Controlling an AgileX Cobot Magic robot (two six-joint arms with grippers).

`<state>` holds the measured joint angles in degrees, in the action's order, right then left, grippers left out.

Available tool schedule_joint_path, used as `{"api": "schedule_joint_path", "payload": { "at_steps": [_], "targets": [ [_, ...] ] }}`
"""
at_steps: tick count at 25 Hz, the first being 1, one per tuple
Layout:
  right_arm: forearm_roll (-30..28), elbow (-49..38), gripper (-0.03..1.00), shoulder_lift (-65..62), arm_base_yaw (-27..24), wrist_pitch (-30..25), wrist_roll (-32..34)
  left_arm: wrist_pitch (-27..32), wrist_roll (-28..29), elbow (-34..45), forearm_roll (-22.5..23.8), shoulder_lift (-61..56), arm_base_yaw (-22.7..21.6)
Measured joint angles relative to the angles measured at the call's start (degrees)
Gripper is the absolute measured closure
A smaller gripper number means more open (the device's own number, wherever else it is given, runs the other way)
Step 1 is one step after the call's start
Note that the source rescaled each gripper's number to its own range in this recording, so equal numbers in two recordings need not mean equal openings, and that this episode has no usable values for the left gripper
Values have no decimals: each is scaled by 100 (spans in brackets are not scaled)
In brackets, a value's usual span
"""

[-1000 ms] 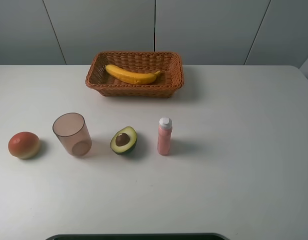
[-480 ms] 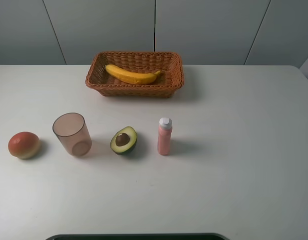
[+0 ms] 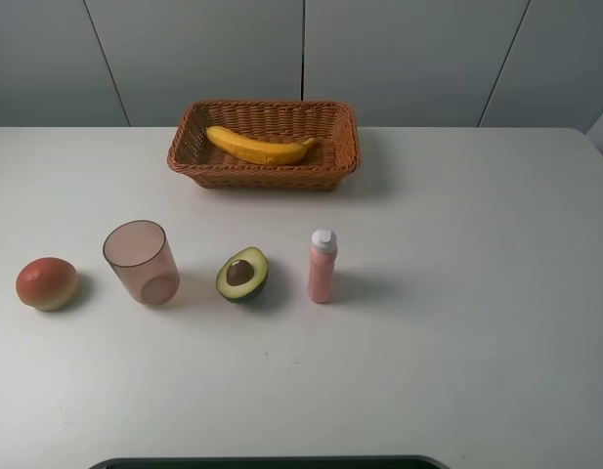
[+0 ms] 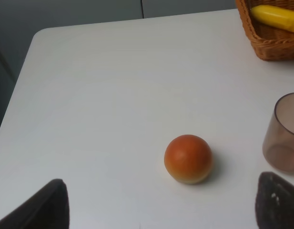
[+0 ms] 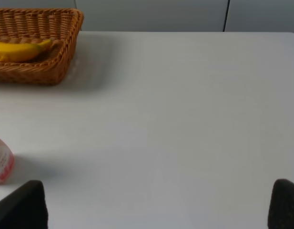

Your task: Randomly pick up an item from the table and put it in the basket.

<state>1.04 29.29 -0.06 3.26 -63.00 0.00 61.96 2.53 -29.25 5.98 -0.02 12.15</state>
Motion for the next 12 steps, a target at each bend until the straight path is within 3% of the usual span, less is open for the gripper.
{"api": "schedule_joint_path", "payload": {
  "at_steps": [12],
  "targets": [
    [0,0,-3,0,0,0,0,0,0,0,0,0,0]
  ]
}}
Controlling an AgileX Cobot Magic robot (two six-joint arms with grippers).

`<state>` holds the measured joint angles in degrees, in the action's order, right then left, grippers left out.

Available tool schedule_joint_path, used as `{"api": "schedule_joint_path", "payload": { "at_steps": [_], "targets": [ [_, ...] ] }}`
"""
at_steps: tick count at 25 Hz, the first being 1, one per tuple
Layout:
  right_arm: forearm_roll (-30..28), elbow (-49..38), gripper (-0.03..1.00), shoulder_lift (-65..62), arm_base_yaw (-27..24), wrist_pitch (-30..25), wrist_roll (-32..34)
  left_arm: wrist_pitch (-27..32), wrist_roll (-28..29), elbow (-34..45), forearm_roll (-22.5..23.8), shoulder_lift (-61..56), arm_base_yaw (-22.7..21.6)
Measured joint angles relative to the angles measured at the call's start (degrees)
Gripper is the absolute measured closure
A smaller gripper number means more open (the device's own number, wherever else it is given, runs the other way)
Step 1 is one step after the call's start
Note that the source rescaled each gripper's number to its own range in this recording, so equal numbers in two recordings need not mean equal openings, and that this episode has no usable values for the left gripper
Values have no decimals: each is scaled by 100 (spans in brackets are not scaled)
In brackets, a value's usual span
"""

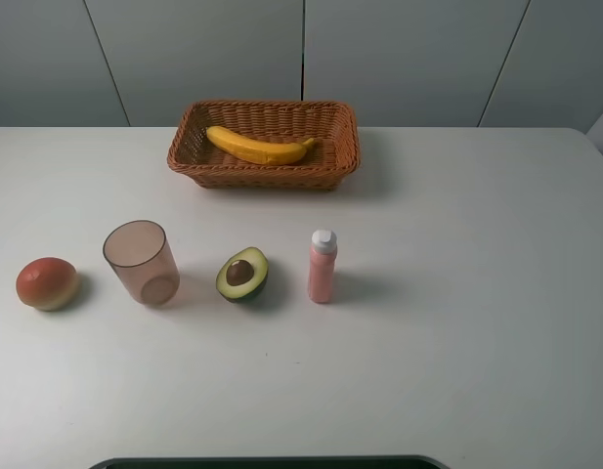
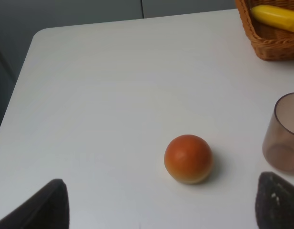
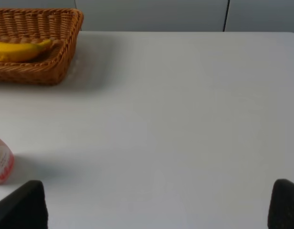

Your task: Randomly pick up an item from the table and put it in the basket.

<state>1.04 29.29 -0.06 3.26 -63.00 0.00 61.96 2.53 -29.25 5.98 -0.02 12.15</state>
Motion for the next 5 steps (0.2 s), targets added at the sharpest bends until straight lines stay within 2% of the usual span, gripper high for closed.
{"api": "schedule_joint_path", "payload": {
  "at_steps": [5],
  "targets": [
    [0,0,-3,0,0,0,0,0,0,0,0,0,0]
  ]
}}
